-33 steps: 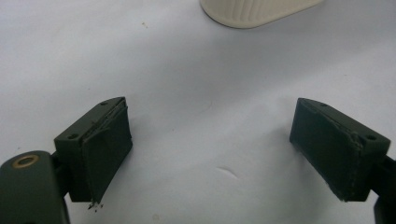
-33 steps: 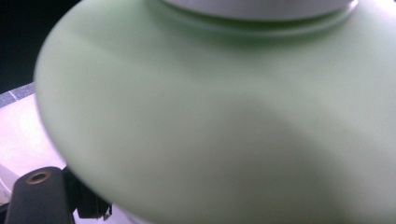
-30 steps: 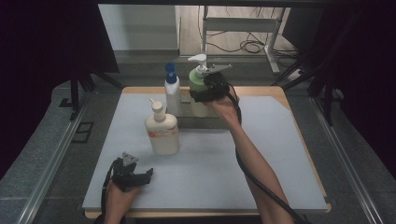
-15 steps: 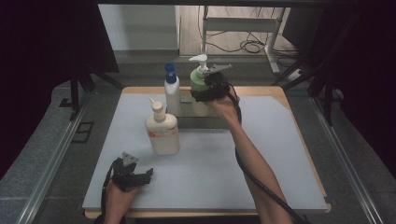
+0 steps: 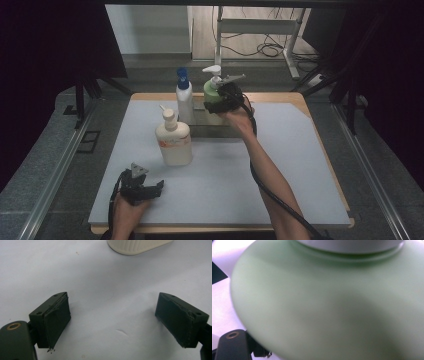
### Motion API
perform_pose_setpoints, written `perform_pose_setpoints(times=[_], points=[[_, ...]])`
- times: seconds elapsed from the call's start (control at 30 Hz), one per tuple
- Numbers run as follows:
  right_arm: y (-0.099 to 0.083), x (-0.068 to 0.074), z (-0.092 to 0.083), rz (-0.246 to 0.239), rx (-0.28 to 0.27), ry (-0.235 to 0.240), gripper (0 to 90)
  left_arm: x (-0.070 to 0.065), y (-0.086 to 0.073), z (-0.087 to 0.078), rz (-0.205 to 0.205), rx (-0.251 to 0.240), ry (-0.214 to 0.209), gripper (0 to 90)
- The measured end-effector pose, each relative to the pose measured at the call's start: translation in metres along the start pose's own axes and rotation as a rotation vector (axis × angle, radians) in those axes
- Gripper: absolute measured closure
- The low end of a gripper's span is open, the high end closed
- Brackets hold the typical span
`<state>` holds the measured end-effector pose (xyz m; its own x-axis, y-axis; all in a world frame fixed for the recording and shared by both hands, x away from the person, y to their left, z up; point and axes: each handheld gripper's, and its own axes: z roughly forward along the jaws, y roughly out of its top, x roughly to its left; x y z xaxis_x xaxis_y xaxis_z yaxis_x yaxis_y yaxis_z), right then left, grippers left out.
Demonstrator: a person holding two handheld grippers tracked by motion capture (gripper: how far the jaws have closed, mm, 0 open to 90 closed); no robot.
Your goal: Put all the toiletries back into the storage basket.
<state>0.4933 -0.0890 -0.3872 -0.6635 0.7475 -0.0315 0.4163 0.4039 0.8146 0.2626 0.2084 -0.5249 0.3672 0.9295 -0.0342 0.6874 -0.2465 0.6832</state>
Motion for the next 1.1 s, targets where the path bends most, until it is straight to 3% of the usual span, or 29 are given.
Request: perform_pose_setpoints(times=[0.87,1.1], points=[[-0.021,-0.005,0.023,0.023,0.084,0.032,11.9,0.0,0.0,0.0,0.003,0.003,0.0,12.0],[-0.022,-0.006,0.024,0.022,0.072,0.042,11.4,0.0,0.0,0.0,0.003,0.003,0.0,12.0]])
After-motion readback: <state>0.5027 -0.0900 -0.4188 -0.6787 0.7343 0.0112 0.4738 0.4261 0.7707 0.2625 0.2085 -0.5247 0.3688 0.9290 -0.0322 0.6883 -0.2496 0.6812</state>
